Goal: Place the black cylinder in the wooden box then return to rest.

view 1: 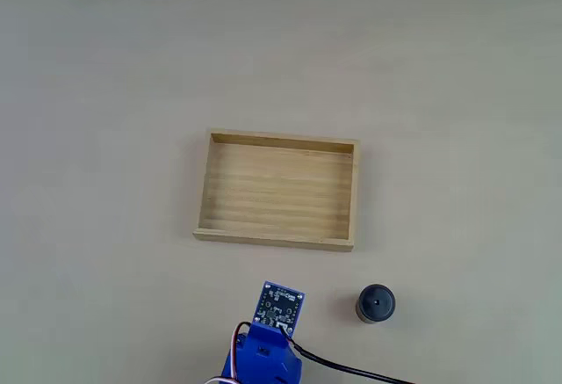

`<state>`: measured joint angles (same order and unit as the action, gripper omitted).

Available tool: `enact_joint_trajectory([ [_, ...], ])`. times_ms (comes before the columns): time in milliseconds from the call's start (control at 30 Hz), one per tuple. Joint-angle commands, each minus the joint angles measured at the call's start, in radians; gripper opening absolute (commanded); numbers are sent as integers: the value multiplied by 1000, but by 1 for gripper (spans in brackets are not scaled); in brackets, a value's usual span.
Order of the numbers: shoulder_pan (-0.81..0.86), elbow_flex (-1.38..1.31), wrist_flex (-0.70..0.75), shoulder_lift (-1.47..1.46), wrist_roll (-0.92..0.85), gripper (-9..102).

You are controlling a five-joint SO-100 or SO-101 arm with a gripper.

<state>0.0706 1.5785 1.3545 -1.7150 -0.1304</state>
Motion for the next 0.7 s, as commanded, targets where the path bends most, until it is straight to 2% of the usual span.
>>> enact_joint_trajectory([
  [0,12,31,5,-8,2,0],
  [500,15,29,2,2,6,0],
  [667,91,-104,-3,109,8,0],
])
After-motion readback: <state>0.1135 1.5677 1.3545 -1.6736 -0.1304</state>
